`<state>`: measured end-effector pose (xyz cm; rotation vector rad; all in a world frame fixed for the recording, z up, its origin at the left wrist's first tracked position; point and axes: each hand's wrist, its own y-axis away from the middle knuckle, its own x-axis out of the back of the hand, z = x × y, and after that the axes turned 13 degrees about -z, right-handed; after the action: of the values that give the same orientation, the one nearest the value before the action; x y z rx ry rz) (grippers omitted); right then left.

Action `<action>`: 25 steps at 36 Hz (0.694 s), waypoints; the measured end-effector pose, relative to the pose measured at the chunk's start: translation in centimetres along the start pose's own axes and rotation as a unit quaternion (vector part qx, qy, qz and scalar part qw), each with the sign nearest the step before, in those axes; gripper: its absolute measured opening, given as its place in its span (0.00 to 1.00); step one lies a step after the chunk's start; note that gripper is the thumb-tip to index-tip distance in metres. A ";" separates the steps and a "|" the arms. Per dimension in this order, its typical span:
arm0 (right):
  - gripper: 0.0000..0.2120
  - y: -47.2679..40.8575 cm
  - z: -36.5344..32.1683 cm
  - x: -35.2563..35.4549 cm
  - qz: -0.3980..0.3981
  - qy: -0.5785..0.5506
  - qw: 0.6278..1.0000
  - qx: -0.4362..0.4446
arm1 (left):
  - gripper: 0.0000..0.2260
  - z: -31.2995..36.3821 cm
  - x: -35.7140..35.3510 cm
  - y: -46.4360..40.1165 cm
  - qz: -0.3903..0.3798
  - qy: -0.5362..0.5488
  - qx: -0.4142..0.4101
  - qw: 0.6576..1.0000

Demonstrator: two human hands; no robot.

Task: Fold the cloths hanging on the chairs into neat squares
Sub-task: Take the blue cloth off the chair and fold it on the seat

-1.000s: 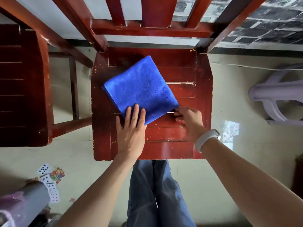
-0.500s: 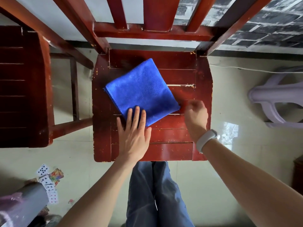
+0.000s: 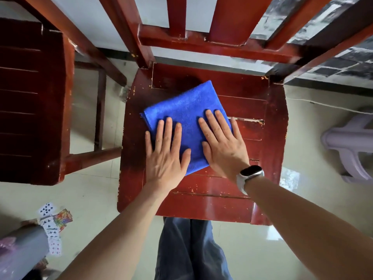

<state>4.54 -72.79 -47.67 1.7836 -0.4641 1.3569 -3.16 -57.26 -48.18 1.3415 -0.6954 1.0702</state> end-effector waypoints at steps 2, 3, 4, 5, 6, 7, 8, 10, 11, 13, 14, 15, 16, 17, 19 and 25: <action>0.26 0.0 -0.2 0.3 -0.004 -0.002 1.000 0.001 | 0.30 0.0 0.4 0.1 -0.004 0.003 -0.009 1.000; 0.26 -0.1 -0.3 0.6 -0.003 -0.008 1.000 0.001 | 0.30 -0.1 0.7 0.0 -0.005 0.004 -0.016 1.000; 0.25 -0.1 -0.4 1.0 0.003 -0.017 1.000 0.004 | 0.29 -0.3 1.1 -0.1 -0.002 0.004 -0.023 1.000; 0.24 -0.3 -0.5 1.5 0.016 -0.028 0.999 0.010 | 0.29 -0.5 1.6 -0.3 0.005 0.005 -0.029 1.000; 0.23 -0.6 -0.6 2.1 0.031 -0.039 0.999 0.017 | 0.28 -0.8 2.1 -0.7 0.015 0.006 -0.031 0.999; 0.23 -1.1 -0.6 2.8 0.048 -0.046 0.998 0.022 | 0.27 -1.2 2.6 -1.2 0.024 0.005 -0.027 0.999; 0.23 -1.8 -0.7 3.4 0.061 -0.048 0.997 0.024 | 0.27 -1.6 3.1 -1.8 0.028 0.003 -0.016 0.999; 0.24 -3.5 -0.8 4.4 0.059 -0.042 0.997 0.017 | 0.27 -2.4 3.7 -2.9 0.018 0.000 0.008 1.000; 0.24 -4.3 -0.9 4.5 0.043 -0.032 0.999 0.011 | 0.27 -2.7 3.7 -3.3 0.006 0.001 0.015 1.000; 0.25 -5.4 -1.1 4.0 0.009 -0.001 1.000 0.010 | 0.28 -3.4 3.3 -3.5 -0.014 0.009 0.025 1.000; 0.25 -5.7 -1.1 3.6 -0.006 0.014 1.000 0.016 | 0.28 -3.8 3.0 -3.4 -0.021 0.013 0.028 0.999; 0.25 -5.9 -1.0 3.2 -0.016 0.026 0.999 0.021 | 0.29 -4.1 2.8 -3.2 -0.024 0.019 0.030 0.999; 0.25 -6.0 -0.8 3.0 -0.022 0.033 0.999 0.024 | 0.29 -4.3 2.7 -3.0 -0.026 0.025 0.029 0.999; 0.25 -6.1 -0.7 2.9 -0.024 0.039 0.999 0.028 | 0.29 -4.4 2.7 -2.9 -0.027 0.033 0.026 0.999; 0.25 -6.0 -0.6 3.1 -0.026 0.039 0.998 0.044 | 0.29 -4.5 3.1 -2.8 -0.032 0.062 0.019 0.997; 0.26 -2.4 -0.8 4.3 0.061 -0.278 0.949 -0.135 | 0.18 -5.2 5.7 -4.6 0.062 0.236 0.012 0.970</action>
<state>7.29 -69.96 -44.55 1.9098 -1.0253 0.7959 2.32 -50.56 -45.81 1.0136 -0.4131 1.4396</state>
